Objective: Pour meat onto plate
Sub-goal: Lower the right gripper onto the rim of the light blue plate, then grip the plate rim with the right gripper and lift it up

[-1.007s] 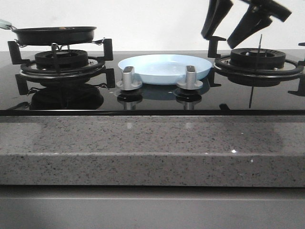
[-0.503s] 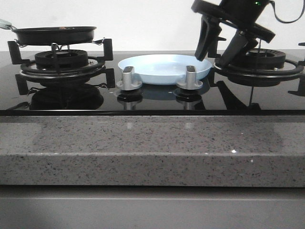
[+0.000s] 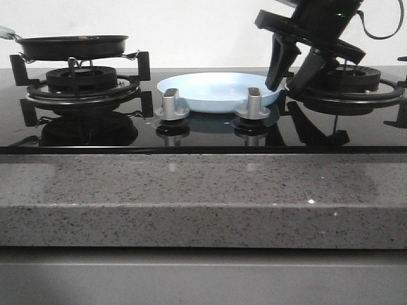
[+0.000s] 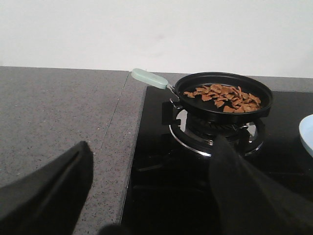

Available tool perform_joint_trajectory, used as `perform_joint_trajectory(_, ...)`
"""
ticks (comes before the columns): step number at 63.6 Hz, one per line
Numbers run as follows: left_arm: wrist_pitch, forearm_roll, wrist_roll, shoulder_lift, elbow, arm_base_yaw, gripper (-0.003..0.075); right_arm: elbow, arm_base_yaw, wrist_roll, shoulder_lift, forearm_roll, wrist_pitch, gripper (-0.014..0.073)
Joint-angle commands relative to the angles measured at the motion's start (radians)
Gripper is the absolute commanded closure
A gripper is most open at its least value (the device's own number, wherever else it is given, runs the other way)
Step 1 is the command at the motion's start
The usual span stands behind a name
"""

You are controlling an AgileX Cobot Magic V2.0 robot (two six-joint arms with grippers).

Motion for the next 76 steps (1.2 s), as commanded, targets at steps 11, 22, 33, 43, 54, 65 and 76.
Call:
perform_joint_trajectory(11, -0.084, -0.008, -0.008, 0.009, -0.037, 0.004, 0.023, -0.023, 0.007, -0.005, -0.045, 0.037, -0.008, 0.0575)
perform_joint_trajectory(22, -0.084, -0.008, -0.008, 0.009, -0.037, 0.004, 0.023, -0.024, 0.007, -0.005, -0.049, 0.039, 0.018, 0.0619)
perform_joint_trajectory(33, -0.084, -0.008, -0.008, 0.009, -0.037, 0.004, 0.023, -0.06, 0.007, -0.004, -0.049, 0.044, 0.059, 0.0622)
perform_joint_trajectory(43, -0.084, -0.008, -0.008, 0.009, -0.037, 0.004, 0.023, -0.155, 0.004, 0.035, -0.049, 0.047, 0.128, 0.0622)
perform_joint_trajectory(54, -0.084, -0.008, -0.008, 0.009, -0.037, 0.004, 0.023, -0.248, -0.004, 0.066, -0.049, 0.046, 0.237, 0.0622)
perform_joint_trajectory(65, -0.084, -0.008, -0.008, 0.009, -0.037, 0.004, 0.023, -0.265, -0.003, 0.085, -0.055, 0.047, 0.255, 0.0622)
perform_joint_trajectory(76, -0.077, -0.008, -0.008, 0.009, -0.037, 0.004, 0.023, -0.265, 0.003, 0.09, -0.056, 0.062, 0.257, 0.0622)
